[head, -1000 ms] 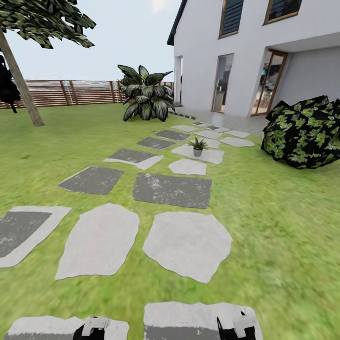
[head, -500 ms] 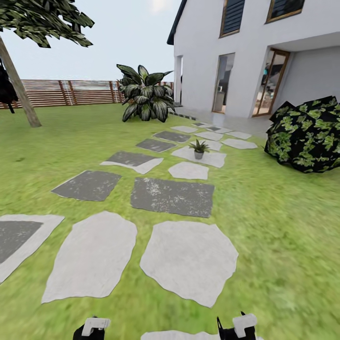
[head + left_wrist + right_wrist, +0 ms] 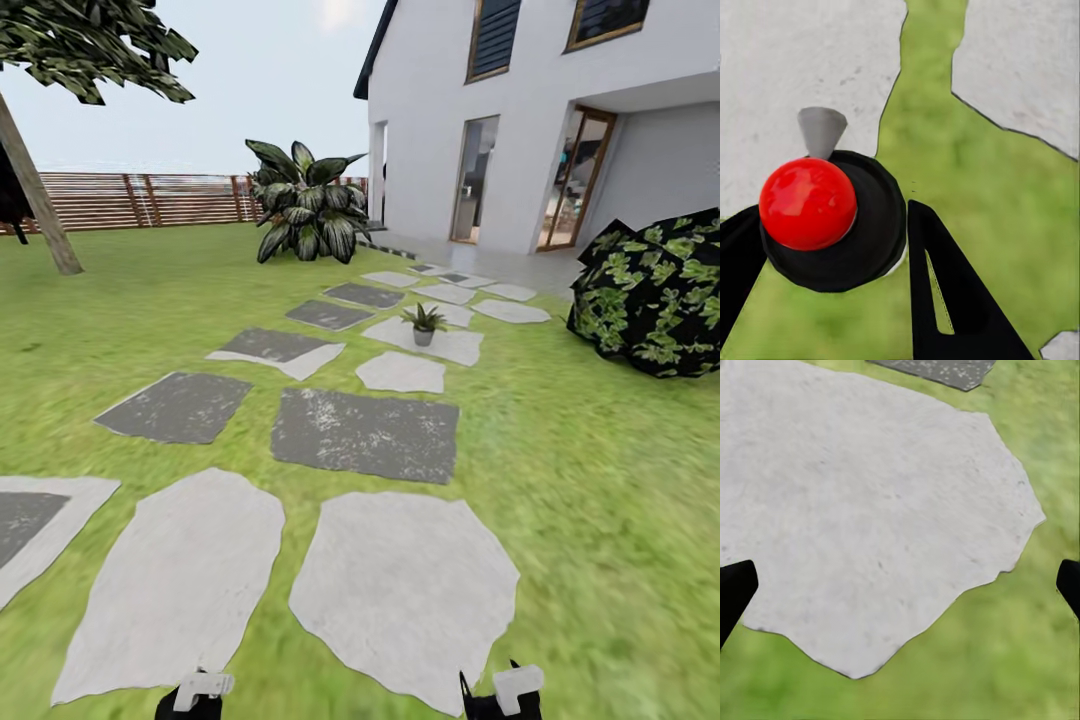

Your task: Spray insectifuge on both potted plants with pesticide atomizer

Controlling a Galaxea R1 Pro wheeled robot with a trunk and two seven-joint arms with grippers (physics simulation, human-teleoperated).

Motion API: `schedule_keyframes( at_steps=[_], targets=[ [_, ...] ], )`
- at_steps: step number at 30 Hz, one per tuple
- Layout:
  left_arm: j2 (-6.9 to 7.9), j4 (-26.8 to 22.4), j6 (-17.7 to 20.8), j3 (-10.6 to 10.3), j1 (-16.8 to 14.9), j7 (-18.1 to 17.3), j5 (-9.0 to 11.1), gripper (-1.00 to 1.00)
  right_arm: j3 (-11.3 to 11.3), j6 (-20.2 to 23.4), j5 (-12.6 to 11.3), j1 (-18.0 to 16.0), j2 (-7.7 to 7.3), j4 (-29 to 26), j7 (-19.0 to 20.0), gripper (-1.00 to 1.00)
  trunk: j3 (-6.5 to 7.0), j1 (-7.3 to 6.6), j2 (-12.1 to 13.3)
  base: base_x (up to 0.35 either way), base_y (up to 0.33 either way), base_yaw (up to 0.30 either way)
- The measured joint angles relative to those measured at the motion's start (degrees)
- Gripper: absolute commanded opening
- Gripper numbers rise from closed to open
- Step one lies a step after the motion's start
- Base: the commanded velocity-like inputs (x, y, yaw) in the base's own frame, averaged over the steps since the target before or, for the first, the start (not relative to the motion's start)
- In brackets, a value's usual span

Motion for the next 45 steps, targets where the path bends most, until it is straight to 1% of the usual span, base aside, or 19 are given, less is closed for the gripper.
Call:
schedule_keyframes(
  at_steps=[45],
  targets=[
    [0.0,0.0,0.0,0.0,0.0,0.0,0.0,-1.0,0.0,0.0,0.0,0.0,0.0,0.0,0.0,1.0,0.0,0.0,0.0,0.339,0.0,0.0]
  ],
)
